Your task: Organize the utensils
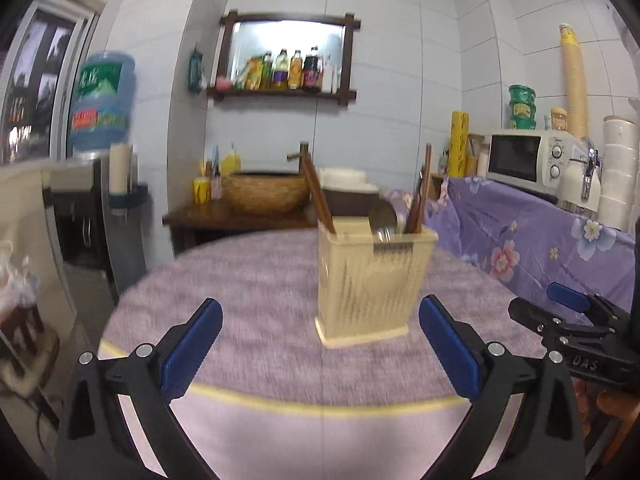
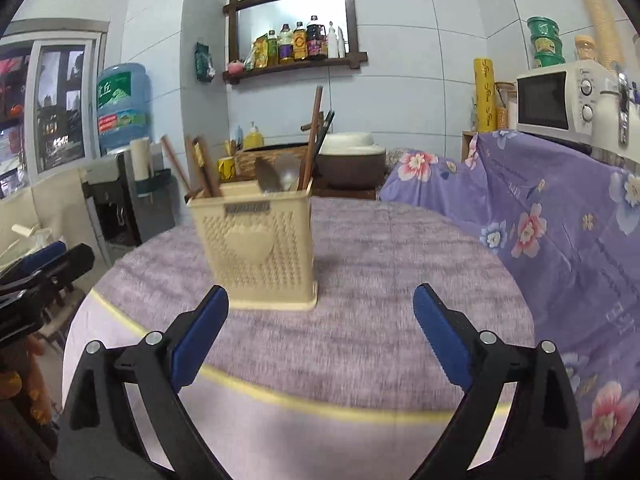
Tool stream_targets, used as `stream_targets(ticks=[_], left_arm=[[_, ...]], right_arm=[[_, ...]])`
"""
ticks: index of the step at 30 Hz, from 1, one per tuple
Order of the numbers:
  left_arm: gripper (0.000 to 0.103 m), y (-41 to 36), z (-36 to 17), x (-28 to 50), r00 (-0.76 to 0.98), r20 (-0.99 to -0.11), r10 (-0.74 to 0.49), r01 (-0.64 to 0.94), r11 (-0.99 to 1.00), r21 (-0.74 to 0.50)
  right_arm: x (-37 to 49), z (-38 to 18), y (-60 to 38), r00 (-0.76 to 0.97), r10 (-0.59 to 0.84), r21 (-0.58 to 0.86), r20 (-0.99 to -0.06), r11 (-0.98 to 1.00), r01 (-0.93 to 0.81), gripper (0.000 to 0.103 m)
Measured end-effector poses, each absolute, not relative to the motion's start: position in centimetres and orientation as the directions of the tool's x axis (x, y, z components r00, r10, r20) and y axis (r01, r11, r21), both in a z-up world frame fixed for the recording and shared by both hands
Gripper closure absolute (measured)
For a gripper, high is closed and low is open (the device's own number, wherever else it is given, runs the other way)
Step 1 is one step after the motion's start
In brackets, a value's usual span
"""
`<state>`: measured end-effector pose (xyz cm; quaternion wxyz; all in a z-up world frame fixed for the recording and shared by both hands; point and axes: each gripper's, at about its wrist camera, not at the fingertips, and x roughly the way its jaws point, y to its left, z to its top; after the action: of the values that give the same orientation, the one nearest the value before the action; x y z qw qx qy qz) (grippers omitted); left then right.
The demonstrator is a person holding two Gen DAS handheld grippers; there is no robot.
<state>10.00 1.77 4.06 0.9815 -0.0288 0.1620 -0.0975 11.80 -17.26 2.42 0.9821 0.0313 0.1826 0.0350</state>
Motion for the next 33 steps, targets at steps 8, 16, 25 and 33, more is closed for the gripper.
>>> stream_targets(ticks=[8,16,25,33], left_arm=[[0.005,0.9,1.2,3.3,0.919,-0.342,-0.197,0.192,0.980,-0.048],[0.005,0.8,1.2,-0.2,0.944,-0.285,-0.163,0.165,0.986,-0.017],[0.005,0.8,1.0,-1.3,0.951,-0.257,-0.170,0.166,0.985,-0.035],[0.005,1.2,0.8,-1.7,0.953,-0.252,-0.166,0.158,0.986,-0.054]], right_arm=[[3.7,-0.5,-16.7,0.933,0.103,0.070,-0.345,0.994,-0.084,0.008],[-0.4,-0.8,-15.4,0.942,0.126,0.090,-0.310,0.991,-0.103,0.006],[-1.4,0.0,-14.3,0.952,0.125,0.038,-0.281,0.992,-0.119,0.006],[-1.2,0.0,-14.2,0.949,0.128,0.033,-0.287,0.992,-0.124,0.006]])
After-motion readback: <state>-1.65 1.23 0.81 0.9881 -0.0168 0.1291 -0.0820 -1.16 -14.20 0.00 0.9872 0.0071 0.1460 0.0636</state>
